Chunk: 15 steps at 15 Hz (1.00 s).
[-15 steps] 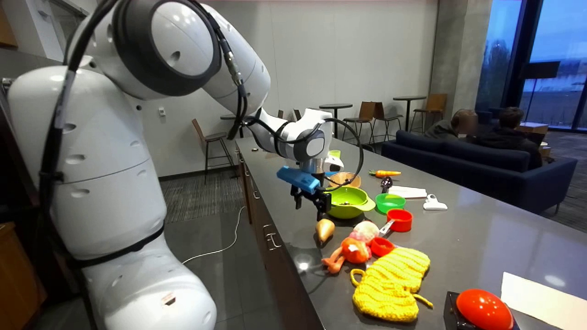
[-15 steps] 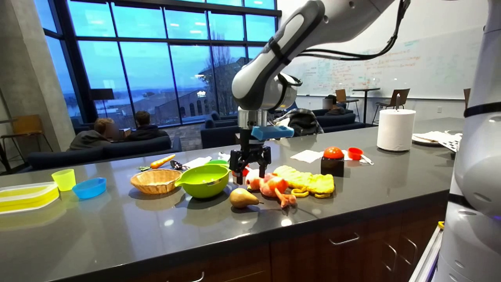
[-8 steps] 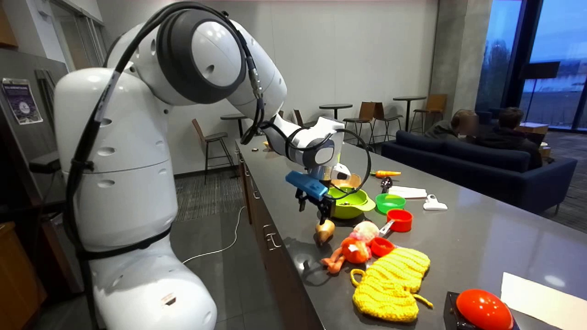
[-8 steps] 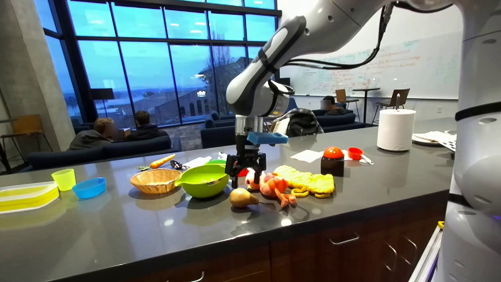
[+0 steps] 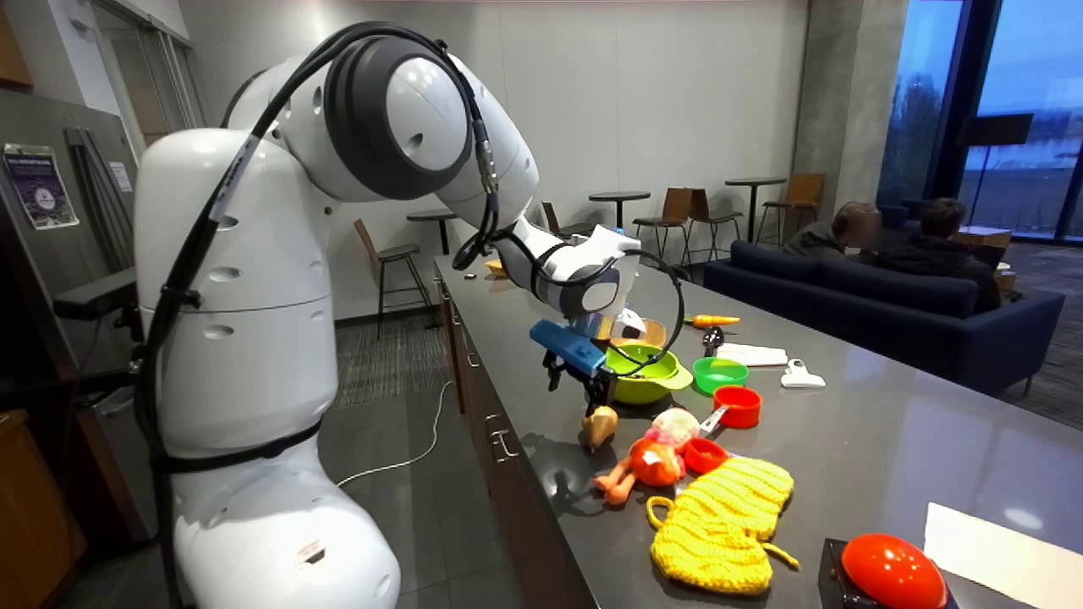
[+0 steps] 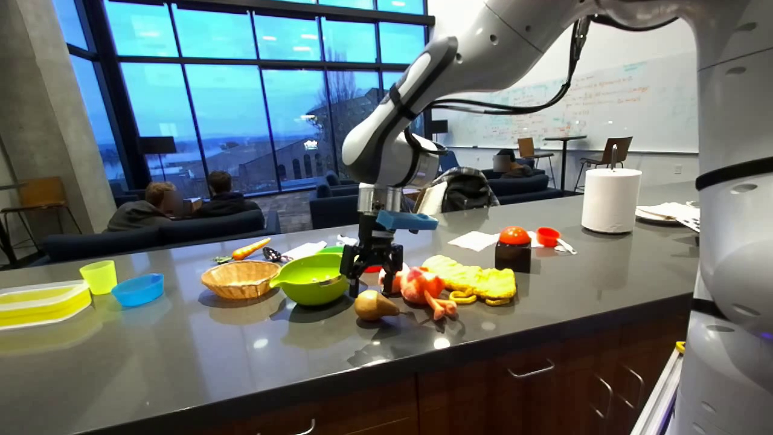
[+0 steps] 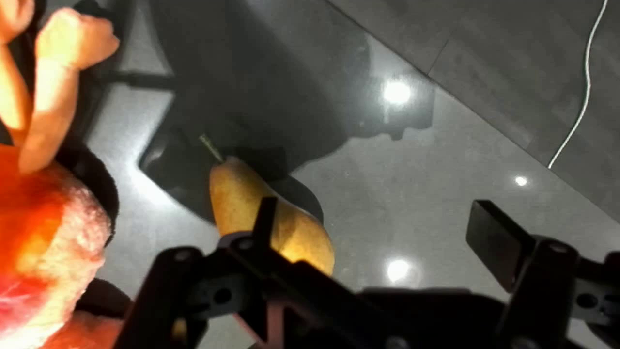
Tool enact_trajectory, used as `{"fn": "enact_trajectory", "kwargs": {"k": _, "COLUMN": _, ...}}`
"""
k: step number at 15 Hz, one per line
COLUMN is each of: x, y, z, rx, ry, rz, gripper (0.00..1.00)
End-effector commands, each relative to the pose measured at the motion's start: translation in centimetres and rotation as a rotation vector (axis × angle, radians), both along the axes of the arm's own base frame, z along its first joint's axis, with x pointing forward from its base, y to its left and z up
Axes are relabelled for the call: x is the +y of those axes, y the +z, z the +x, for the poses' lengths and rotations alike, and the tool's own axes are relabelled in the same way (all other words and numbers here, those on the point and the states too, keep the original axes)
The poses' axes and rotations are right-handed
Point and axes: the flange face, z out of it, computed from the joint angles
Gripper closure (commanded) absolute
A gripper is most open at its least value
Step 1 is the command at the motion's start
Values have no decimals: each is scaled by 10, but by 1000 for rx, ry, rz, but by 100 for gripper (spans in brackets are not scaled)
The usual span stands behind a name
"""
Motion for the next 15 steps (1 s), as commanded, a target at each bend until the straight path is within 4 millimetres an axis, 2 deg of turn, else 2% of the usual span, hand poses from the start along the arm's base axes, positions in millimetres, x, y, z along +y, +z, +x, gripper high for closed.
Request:
{"fn": "enact_trajectory", "kwargs": {"k": 1, "x": 2, "y": -4, "z": 9, "rx": -14, "ry": 30, "rz": 26, "gripper": 0}}
{"fn": "enact_trajectory", "kwargs": {"k": 15, "x": -36, "y": -27, "z": 30, "rx": 7, "ry": 90, "rz": 29, "gripper": 0}}
